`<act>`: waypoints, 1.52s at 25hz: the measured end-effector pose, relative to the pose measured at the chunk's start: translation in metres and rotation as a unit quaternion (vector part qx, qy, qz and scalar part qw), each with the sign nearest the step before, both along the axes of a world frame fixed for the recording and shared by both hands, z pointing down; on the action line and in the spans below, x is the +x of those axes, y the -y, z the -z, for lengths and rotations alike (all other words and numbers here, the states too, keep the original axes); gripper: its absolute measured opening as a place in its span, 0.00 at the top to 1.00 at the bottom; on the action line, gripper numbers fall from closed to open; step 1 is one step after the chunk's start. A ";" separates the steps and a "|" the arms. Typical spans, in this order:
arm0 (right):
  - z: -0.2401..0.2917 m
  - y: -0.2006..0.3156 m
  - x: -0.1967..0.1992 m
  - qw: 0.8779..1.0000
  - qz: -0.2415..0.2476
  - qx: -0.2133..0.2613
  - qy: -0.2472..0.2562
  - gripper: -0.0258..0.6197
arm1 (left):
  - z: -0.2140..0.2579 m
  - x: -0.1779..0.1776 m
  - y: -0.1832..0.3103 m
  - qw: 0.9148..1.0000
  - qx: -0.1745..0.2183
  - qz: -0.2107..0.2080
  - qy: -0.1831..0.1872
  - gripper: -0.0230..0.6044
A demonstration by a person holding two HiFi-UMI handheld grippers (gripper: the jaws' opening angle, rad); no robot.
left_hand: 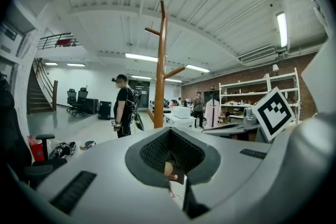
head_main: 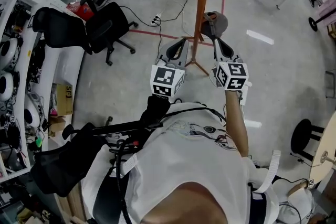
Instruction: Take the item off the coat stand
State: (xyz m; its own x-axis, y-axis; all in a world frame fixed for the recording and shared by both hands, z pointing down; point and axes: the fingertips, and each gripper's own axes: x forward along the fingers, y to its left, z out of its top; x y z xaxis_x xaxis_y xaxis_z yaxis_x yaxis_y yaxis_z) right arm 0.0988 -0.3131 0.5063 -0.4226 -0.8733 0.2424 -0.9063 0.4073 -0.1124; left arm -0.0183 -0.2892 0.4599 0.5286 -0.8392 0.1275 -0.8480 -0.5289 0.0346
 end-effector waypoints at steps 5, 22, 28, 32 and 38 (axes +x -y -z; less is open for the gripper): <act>-0.010 0.023 0.012 1.000 0.002 -0.008 -0.012 0.95 | -0.012 -0.003 0.004 1.000 -0.013 0.012 0.003 0.96; -0.054 0.101 0.032 0.994 0.036 -0.054 -0.093 0.83 | -0.075 -0.018 0.029 0.990 -0.128 0.050 0.025 0.96; -0.068 0.131 0.032 0.979 0.069 -0.071 -0.175 0.65 | -0.083 -0.015 0.024 0.988 -0.143 0.044 0.022 0.96; -0.083 0.145 0.027 0.960 0.105 -0.085 -0.244 0.65 | -0.086 -0.019 0.019 0.988 -0.145 0.042 0.017 0.96; -0.091 0.151 0.024 0.940 0.147 -0.106 -0.290 0.69 | -0.087 -0.032 0.014 0.987 -0.148 0.055 0.016 0.96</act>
State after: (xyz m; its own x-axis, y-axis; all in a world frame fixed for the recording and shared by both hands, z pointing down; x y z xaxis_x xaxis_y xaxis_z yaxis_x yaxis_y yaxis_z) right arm 0.1225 -0.4644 0.5971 -0.3811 -0.6465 0.6609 -0.6925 0.6732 0.2591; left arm -0.0504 -0.3030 0.5472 0.4276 -0.8145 0.3921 -0.9031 -0.4039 0.1458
